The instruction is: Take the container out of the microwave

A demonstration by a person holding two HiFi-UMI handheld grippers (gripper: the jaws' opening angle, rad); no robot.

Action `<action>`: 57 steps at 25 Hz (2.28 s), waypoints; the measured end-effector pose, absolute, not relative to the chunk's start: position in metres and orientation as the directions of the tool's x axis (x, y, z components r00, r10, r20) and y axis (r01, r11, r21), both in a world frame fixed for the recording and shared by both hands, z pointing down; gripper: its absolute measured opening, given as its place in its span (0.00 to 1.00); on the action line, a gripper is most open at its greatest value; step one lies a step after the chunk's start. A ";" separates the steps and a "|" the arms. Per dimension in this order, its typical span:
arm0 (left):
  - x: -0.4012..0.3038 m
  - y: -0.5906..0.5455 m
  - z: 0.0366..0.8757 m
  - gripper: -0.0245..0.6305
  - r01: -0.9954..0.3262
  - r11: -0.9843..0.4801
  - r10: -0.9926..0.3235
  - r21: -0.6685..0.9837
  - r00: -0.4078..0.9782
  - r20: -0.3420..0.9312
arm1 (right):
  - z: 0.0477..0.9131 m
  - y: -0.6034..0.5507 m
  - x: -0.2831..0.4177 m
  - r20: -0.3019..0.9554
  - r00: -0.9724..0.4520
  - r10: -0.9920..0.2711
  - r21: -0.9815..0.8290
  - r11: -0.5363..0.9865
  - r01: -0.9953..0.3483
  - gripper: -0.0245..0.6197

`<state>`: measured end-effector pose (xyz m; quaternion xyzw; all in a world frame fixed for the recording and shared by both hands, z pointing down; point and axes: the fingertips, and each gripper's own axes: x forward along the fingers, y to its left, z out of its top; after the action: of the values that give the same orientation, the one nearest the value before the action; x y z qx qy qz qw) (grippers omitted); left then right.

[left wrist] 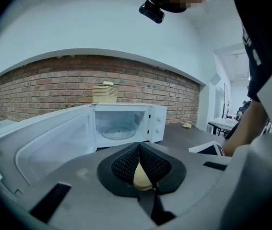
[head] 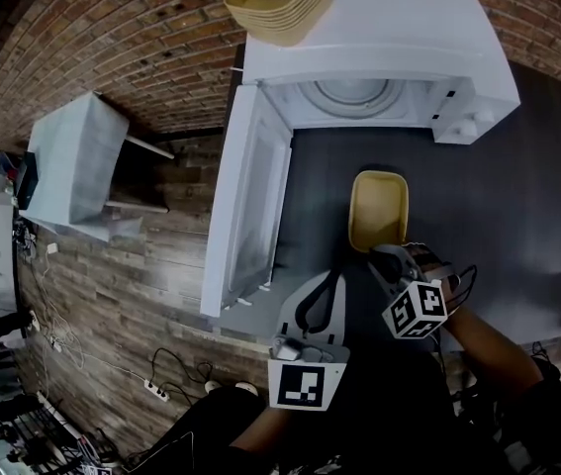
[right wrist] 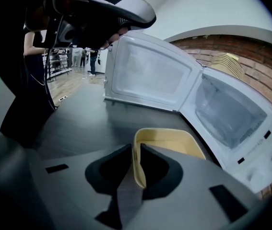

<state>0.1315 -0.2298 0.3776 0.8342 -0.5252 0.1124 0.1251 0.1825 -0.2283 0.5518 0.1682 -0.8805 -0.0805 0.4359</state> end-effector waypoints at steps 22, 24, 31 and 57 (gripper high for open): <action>0.138 -0.190 0.364 0.05 -0.864 -0.491 -0.824 0.109 0.502 0.263 | 0.450 -0.187 0.217 0.468 -0.498 -0.730 0.017 0.570 -0.821 0.14; 0.133 -0.178 0.365 0.05 -0.859 -0.499 -0.815 0.114 0.510 0.273 | 0.441 -0.182 0.221 0.452 -0.472 -0.757 0.016 0.536 -0.844 0.14; 0.117 -0.145 0.354 0.05 -0.840 -0.530 -0.807 0.113 0.541 0.236 | 0.413 -0.143 0.216 0.390 -0.427 -0.816 0.018 0.470 -0.882 0.14; 0.072 -0.031 0.339 0.05 -0.840 -0.531 -0.825 0.112 0.542 0.160 | 0.388 -0.023 0.149 0.317 -0.456 -0.832 0.073 0.501 -0.863 0.14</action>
<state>0.0724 -0.0310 0.3387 0.8738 -0.4764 0.0435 0.0878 0.1490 -0.0233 0.3881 0.4972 -0.8518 0.0491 0.1574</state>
